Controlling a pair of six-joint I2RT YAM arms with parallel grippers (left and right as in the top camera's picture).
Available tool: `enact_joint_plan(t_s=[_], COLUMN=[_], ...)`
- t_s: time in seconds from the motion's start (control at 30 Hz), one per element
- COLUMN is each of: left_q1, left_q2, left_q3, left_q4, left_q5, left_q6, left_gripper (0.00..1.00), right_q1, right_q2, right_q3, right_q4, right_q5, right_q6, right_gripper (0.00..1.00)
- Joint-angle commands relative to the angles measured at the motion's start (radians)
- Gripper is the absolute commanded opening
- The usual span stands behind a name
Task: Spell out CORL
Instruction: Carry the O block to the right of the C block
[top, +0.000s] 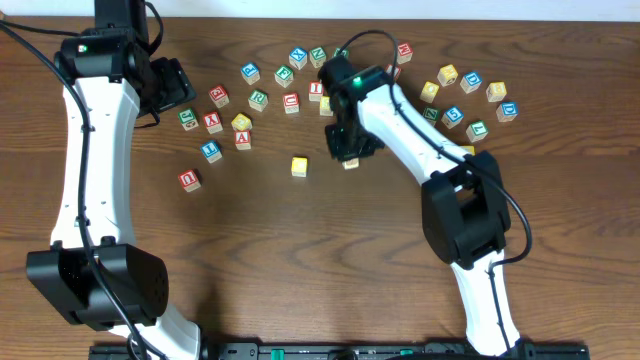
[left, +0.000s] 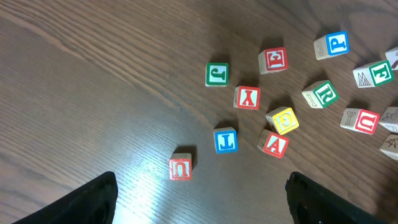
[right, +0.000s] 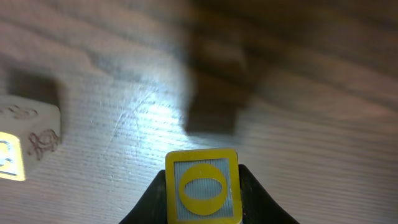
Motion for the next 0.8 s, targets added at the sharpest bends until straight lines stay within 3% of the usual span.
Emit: enact_joint_plan(t_s=[0.0,0.2,0.53,0.77], left_q1=[0.006,0.005,0.005,0.005], left_q2=[-0.011,-0.011,-0.011,-0.011], left_q3=[-0.007,-0.007,-0.007,-0.007], left_q4=[0.002,0.001,0.001,0.001], left_q5=[-0.005,-0.005,-0.005,-0.005], left_q6=[0.002,0.002,0.002,0.002], left_gripper=[0.85,0.85,0.85,0.85], right_q1=[0.03,0.045,0.045,0.04], right_q2=[-0.002,-0.002,-0.002,-0.002], right_q3=[-0.038,-0.05,-0.05,-0.05], right_q4=[0.014,0.033,0.055,0.09], right_q5=[-0.005,-0.005,-0.018,-0.224], right_q6=[0.021,0.013,-0.442,-0.631], right_gripper=[0.18,0.18,0.18,0.16])
